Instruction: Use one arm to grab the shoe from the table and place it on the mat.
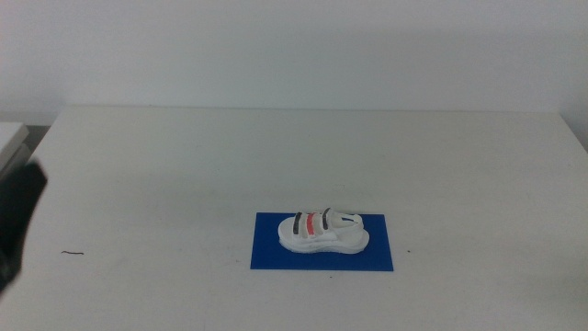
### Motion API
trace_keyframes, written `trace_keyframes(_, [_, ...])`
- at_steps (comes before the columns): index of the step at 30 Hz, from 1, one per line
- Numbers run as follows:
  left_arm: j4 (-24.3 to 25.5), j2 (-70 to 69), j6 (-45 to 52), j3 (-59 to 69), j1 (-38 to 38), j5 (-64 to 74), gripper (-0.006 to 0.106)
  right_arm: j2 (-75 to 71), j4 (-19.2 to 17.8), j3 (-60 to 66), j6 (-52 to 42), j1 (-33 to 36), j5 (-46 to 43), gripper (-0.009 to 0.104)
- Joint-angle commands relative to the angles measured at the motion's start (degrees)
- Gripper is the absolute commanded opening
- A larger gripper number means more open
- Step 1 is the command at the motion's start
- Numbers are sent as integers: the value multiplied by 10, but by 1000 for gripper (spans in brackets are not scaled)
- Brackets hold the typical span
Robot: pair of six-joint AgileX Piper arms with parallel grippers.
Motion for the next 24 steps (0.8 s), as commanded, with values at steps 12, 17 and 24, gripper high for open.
trace_keyframes(12, [90,-195,-134,229,131,-32,94,-3,-5,1,-2,1,-5,79])
trace_keyframes(17, [94,-195,-134,229,132,-3,94,-3,-5,1,-2,1,-5,79])
trace_keyframes(24, [97,-195,-134,229,132,-4,94,-3,-5,1,-2,1,-5,79])
